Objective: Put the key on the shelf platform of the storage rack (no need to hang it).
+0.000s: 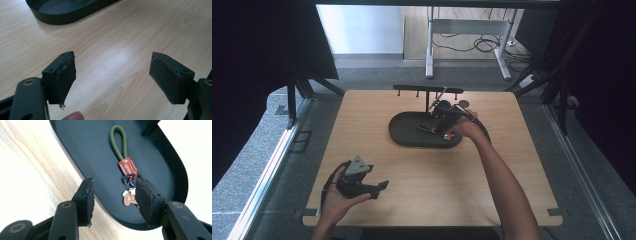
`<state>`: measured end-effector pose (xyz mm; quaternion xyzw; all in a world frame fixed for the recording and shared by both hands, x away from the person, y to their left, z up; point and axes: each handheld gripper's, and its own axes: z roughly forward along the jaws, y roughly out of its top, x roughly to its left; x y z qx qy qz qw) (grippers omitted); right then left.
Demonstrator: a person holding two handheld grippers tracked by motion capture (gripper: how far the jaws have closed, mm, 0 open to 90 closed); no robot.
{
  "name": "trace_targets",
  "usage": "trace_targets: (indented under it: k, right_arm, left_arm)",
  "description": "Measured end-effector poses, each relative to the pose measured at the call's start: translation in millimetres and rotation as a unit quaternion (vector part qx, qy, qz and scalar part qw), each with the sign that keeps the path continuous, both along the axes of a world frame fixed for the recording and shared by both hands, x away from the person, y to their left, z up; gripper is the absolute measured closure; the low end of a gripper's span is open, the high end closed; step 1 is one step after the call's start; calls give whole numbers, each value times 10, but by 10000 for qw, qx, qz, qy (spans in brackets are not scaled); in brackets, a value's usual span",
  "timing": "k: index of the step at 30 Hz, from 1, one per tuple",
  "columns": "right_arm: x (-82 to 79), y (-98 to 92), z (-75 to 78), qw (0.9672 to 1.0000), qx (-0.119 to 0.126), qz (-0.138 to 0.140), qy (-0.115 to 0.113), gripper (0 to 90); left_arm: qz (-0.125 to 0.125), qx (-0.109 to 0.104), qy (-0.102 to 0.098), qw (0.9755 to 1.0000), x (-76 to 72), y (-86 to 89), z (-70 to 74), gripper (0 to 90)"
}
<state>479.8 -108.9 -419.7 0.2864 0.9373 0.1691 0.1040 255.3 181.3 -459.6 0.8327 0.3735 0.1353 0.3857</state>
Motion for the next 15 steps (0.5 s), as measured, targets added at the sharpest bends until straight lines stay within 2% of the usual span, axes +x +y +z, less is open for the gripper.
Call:
trace_targets:
  k: [7,15]
  right_arm:
    - [-179,-128,36,9997,250,-60,-20,471]
    - [-466,-309,18,9987,502,59,-86,458]
  left_arm:
    - [11,4,-5,10000,-7,-20,0,216]
    - [63,49,-8,10000,-5,-3,4,216]
